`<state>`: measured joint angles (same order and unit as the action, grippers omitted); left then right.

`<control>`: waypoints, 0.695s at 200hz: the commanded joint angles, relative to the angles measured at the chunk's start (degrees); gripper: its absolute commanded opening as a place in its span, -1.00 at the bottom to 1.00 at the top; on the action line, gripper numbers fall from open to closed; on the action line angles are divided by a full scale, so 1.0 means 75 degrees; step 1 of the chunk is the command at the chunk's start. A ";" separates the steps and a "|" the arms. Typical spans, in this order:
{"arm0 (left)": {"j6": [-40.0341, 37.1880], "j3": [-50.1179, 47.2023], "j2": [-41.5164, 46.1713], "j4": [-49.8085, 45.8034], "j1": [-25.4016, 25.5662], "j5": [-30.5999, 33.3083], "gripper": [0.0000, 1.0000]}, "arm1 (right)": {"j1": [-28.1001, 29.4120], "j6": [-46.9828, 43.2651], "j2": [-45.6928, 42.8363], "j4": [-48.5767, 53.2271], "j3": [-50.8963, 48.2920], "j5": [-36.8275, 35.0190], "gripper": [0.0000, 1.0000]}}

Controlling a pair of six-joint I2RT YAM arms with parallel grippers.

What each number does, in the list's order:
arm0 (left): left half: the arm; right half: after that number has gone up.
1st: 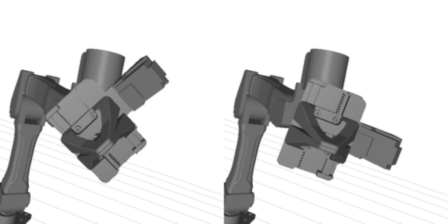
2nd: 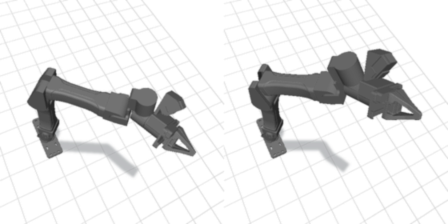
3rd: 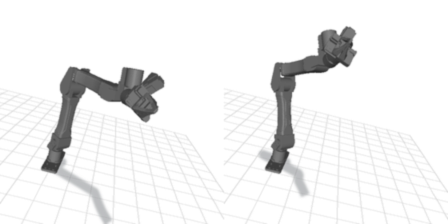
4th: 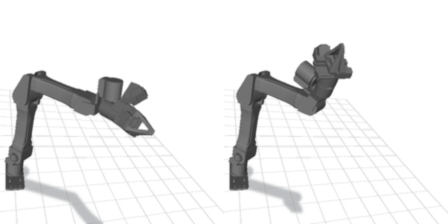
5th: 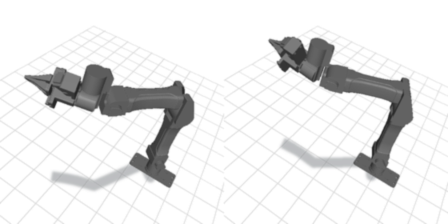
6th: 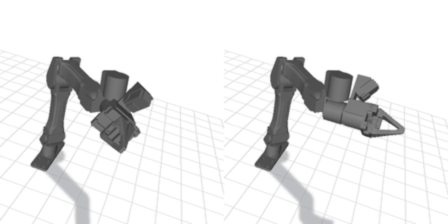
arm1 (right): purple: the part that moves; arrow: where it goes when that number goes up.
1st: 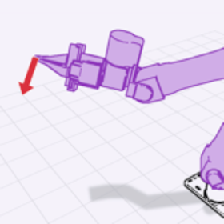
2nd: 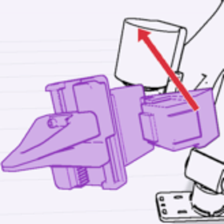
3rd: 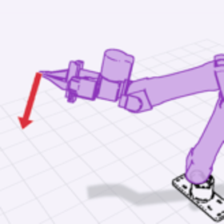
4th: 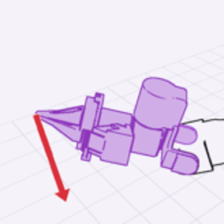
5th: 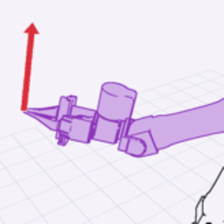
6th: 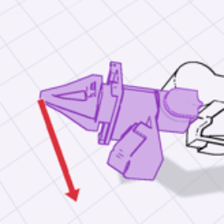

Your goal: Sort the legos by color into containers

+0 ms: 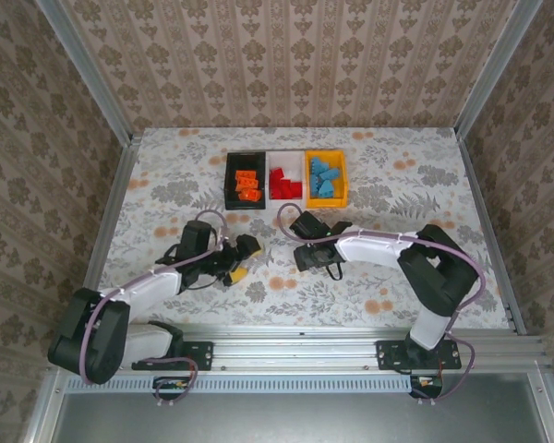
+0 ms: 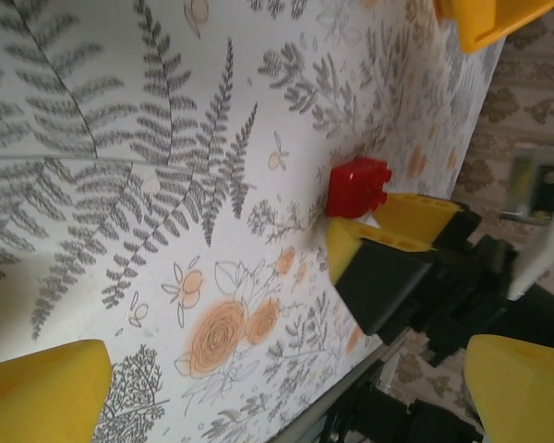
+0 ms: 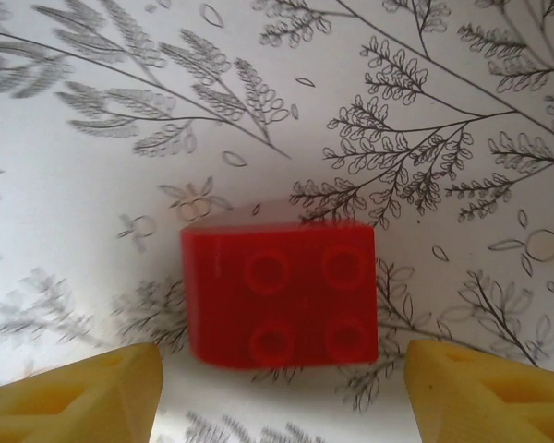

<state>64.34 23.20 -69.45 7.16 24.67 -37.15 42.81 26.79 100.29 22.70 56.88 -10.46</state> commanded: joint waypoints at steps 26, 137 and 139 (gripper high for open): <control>-0.0301 0.0184 0.0740 -0.0637 -0.0059 0.0698 0.99 | -0.0352 -0.0163 0.0713 -0.0969 0.0087 0.0045 0.24; -0.0673 0.0963 0.0025 -0.1052 -0.0273 0.0456 1.00 | -0.0316 -0.0466 -0.0813 -0.0862 0.0030 -0.0949 -0.20; -0.0693 0.0979 0.0034 -0.1081 -0.0285 0.0454 1.00 | -0.0317 -0.0486 -0.0825 -0.0836 0.0085 -0.0967 -0.20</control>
<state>62.15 26.98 -69.04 1.43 23.46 -32.77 40.75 25.30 98.32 14.41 54.54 -15.07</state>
